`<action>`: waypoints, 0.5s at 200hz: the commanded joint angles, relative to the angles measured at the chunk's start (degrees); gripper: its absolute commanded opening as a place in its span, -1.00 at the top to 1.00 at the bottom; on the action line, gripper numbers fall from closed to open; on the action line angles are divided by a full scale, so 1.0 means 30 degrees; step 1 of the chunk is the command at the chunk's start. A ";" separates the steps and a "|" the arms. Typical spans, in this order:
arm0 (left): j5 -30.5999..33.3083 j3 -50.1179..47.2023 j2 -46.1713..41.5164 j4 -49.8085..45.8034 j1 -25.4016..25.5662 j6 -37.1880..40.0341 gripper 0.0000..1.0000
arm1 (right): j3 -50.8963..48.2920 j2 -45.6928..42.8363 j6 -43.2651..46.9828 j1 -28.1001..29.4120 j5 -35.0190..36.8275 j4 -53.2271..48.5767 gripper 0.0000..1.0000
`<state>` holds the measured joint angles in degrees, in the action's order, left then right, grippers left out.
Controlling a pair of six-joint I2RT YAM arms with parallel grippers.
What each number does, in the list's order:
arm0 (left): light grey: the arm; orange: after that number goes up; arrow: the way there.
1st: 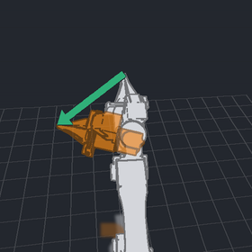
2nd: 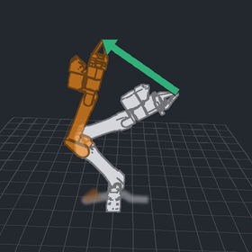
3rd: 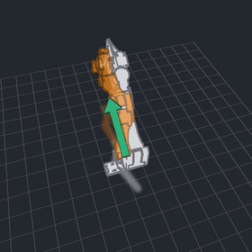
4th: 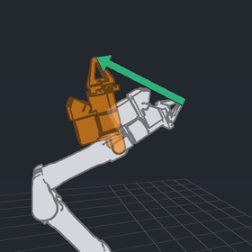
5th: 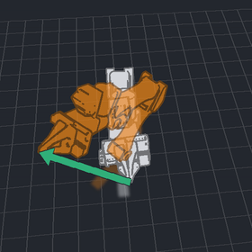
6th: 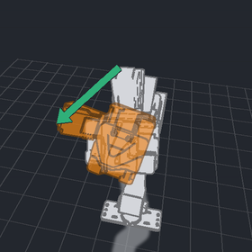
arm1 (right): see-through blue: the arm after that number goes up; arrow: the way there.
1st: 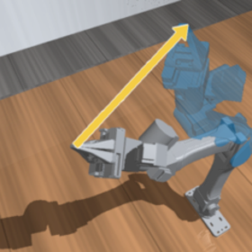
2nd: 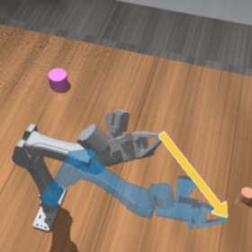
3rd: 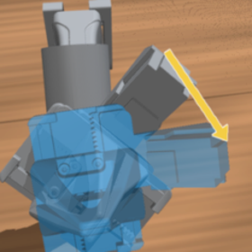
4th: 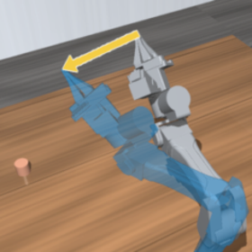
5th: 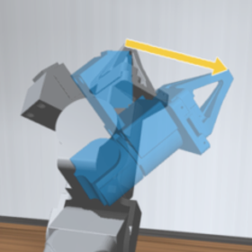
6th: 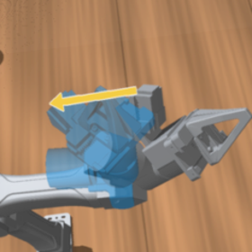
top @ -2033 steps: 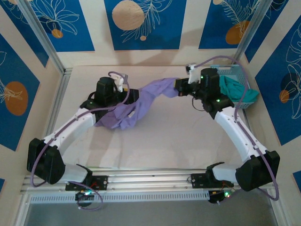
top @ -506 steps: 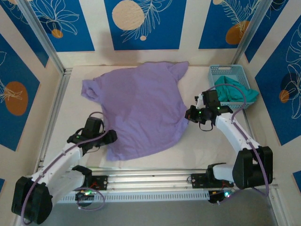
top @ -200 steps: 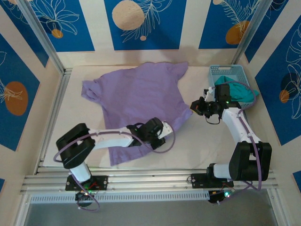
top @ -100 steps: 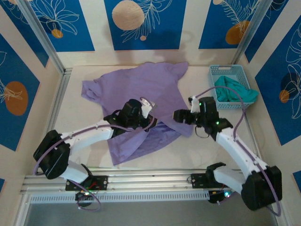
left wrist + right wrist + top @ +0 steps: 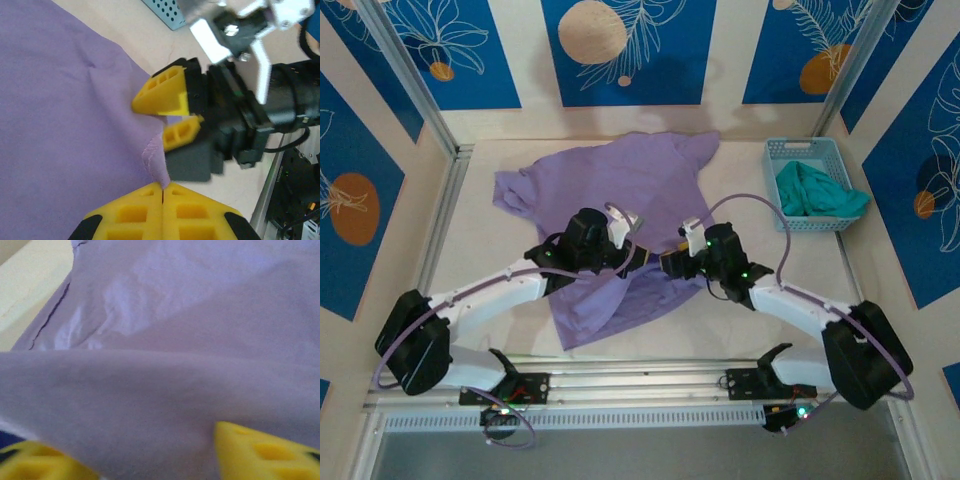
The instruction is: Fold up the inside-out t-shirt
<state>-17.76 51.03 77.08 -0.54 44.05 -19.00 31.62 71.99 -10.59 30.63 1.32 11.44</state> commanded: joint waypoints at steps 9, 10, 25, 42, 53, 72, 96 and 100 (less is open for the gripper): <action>0.1143 -0.1180 -0.0407 0.0771 -0.0241 0.0607 1.00 | 0.1532 0.0296 -0.0962 -0.0260 -0.0941 0.1593 1.00; 0.1217 -0.1213 -0.0379 0.0782 -0.0256 0.0629 1.00 | 0.1576 0.0279 -0.1074 -0.0255 -0.0999 0.1570 1.00; 0.2164 -0.1799 -0.0002 0.1228 -0.0233 0.1148 1.00 | 0.2350 0.0188 -0.2551 -0.0454 -0.1933 0.0546 1.00; 0.2535 -0.2180 0.0635 0.1860 -0.0160 0.1520 0.79 | 0.3353 0.0435 -0.3893 -0.0477 -0.2335 -0.1070 1.00; 0.2576 -0.2293 0.0999 0.2251 -0.0031 0.1617 0.59 | 0.3788 0.0605 -0.4599 -0.0510 -0.2630 -0.1671 1.00; 0.2589 -0.2309 0.1644 0.2898 0.0172 0.1720 0.29 | 0.4266 0.0872 -0.5373 -0.0505 -0.2959 -0.2262 1.00; 0.2896 -0.2201 0.2353 0.3259 0.0208 0.1937 0.05 | 0.4478 0.0965 -0.5633 -0.0512 -0.2999 -0.2665 1.00; 0.3021 -0.2163 0.2469 0.3310 0.0210 0.2008 0.01 | 0.4437 0.0923 -0.5640 -0.0528 -0.2976 -0.2700 1.00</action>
<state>-10.52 44.45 82.78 5.67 44.27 -14.50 43.68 74.17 -24.43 29.32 -5.63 6.76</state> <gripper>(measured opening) 0.449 0.064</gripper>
